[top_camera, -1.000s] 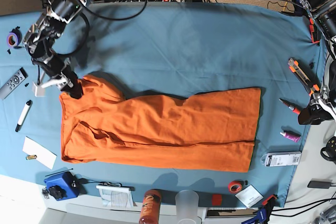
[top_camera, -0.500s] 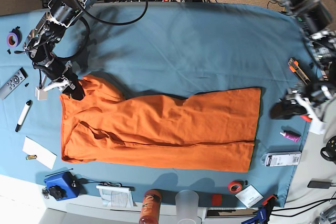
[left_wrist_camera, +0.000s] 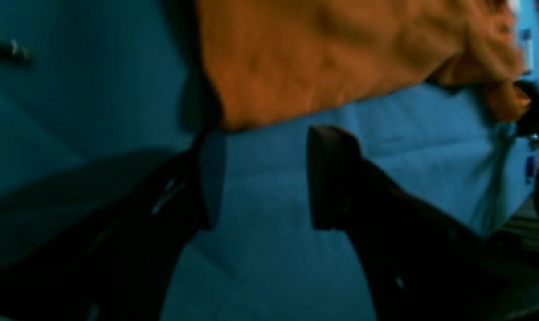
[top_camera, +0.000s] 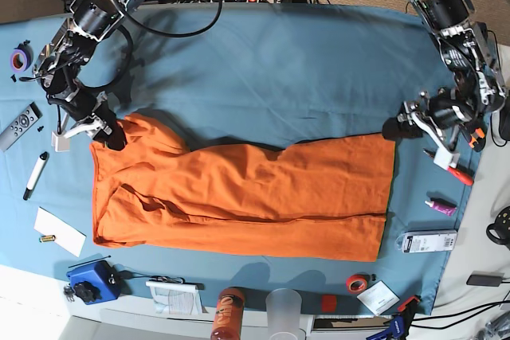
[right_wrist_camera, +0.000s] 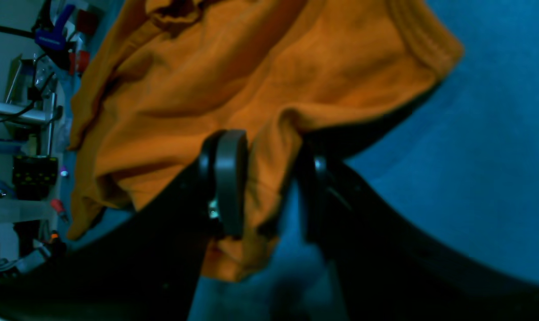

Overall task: Layout the t-shirt on the table in an organized manner, then fold the t-shirt properly
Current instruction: 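Grasp the shirt's two ends, right gripper at collar, left at hem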

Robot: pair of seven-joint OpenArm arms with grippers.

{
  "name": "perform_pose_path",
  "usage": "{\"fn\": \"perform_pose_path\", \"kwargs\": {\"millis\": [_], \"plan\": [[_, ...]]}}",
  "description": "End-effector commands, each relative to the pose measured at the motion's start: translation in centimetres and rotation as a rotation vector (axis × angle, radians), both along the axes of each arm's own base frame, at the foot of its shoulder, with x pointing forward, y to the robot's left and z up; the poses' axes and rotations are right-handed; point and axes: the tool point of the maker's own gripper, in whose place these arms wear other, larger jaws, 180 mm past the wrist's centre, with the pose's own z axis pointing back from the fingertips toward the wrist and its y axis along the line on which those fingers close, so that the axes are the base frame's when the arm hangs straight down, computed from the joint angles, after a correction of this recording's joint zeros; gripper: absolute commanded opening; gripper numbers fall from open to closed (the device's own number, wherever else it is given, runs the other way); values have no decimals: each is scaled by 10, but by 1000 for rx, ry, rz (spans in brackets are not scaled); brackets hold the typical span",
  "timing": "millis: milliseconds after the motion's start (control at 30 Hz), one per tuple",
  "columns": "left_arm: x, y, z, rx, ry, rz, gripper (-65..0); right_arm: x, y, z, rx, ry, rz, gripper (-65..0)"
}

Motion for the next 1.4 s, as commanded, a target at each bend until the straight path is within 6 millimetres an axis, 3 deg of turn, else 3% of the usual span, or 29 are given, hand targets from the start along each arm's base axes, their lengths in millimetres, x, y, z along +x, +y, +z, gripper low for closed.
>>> {"fn": "perform_pose_path", "kwargs": {"millis": [0, 100, 267, 367, 567, 900, 1033, 1167, 1267, 1367], "plan": [[14, -1, 16, -5, -62, -2, -356, 1, -10, 5, -32, 9, -2, -460], [19, -16, 13, 9, -60, -24, -354, 0, -13, 5, -38, 12, -1, -460], [21, 0, -19, 226, 59, 60, -354, -1, -15, 5, -44, 21, 3, -460], [18, 6, -25, 265, 100, 95, -354, -1, -15, 5, -43, 22, 4, -460], [23, -7, -16, 183, 61, 76, -354, -1, -15, 6, -43, 21, 4, -460], [40, -7, -3, 167, -3, 105, -357, -2, -14, 5, -43, 21, 9, -460], [45, -7, 1, 164, -24, 112, -456, -2, -14, 5, -44, 21, 11, -467], [46, -13, 2, 144, -32, 108, -646, -2, -14, 5, -45, 23, 13, -624], [47, -27, 4, 97, -45, 102, -650, 0, -11, 9, -61, -5, 41, -650], [50, -35, 7, 67, -53, 100, -650, 9, -9, 33, -57, -114, 69, -650]]}}
